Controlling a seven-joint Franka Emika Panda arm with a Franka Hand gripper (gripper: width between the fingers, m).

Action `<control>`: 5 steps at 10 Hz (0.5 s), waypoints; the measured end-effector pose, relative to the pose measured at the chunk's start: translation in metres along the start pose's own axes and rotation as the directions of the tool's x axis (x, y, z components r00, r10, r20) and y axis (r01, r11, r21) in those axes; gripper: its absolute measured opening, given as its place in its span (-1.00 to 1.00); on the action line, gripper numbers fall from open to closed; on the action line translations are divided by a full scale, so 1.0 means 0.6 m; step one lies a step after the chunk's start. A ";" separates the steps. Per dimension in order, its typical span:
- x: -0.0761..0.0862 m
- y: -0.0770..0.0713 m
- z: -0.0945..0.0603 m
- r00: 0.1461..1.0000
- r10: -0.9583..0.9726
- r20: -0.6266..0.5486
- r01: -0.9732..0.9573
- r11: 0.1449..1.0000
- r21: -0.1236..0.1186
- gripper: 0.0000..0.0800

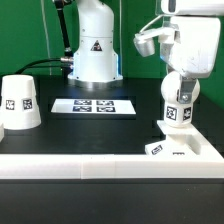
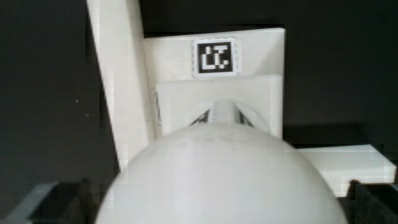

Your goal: Assemble lamp

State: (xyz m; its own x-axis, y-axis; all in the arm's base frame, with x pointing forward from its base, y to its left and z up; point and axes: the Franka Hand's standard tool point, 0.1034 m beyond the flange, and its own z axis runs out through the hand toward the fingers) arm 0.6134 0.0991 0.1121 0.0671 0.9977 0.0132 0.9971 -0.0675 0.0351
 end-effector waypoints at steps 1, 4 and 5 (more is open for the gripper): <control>0.003 0.000 0.002 1.000 0.006 -0.001 -0.006 1.000 0.002 0.75; 0.006 0.000 0.004 1.000 0.026 0.002 -0.026 1.000 0.001 0.75; 0.004 0.000 0.004 1.000 0.027 0.003 -0.027 1.000 0.001 0.44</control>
Offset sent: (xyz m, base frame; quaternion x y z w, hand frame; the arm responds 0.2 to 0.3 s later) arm 0.0074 0.0000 0.0049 -0.0197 -0.0337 0.0093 0.9992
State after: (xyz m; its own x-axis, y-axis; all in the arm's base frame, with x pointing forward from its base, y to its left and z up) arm 0.6135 0.1017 0.1098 0.0945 0.9955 0.0116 0.9949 -0.0948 0.0336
